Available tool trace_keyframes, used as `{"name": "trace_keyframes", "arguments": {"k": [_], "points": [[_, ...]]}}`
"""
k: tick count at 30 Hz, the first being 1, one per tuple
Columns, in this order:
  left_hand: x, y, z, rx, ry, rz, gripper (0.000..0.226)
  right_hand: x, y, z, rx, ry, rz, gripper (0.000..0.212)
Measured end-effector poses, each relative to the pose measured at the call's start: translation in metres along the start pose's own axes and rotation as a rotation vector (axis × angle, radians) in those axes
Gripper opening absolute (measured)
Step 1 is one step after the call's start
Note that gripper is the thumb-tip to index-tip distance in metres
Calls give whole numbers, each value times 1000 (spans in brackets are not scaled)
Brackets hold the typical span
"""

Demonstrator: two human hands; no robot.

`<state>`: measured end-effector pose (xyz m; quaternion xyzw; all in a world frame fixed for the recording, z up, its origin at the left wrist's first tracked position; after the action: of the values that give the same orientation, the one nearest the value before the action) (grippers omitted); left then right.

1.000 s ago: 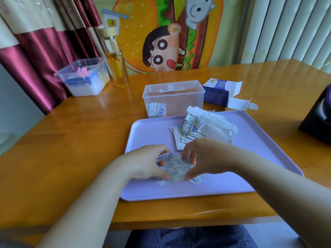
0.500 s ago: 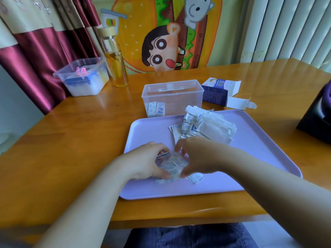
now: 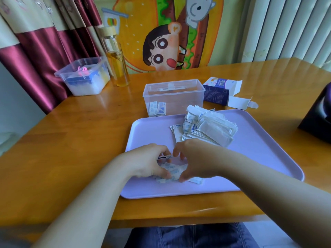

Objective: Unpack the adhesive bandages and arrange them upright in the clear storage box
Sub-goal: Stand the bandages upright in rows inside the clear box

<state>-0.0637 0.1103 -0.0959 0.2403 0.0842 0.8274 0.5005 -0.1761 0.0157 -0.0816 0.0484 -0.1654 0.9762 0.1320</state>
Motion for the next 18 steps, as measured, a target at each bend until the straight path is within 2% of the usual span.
{"name": "trace_keyframes", "arguments": {"k": [3,7,11,13,16,18], "points": [[0,3,1,-58,-14,6,36,-1,-4,2,89,-76,9,50],[-1,7,3,-86,0,-4,33,-10,2,3,24,-173,-13,46],[5,5,-1,10,82,-38,34,-13,4,2,36,-215,-8,48],[10,1,-3,107,173,-64,31,-11,4,3,2,-156,10,36],[18,-8,-2,244,387,-80,20,-7,7,7,-65,93,11,13],[21,-14,-3,272,482,-79,18,-4,9,6,-67,217,16,12]]}}
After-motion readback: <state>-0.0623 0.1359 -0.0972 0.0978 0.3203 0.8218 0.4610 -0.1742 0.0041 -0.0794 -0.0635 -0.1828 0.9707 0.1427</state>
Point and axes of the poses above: each hand's wrist, its own x-axis away from the middle knuckle, its own z-axis out of the back of the hand, y = z × x, the point moved 2 cm from there along -x, towards the middle knuckle, and after that the axes turned 4 degrees about y, right-handed, at the moved point
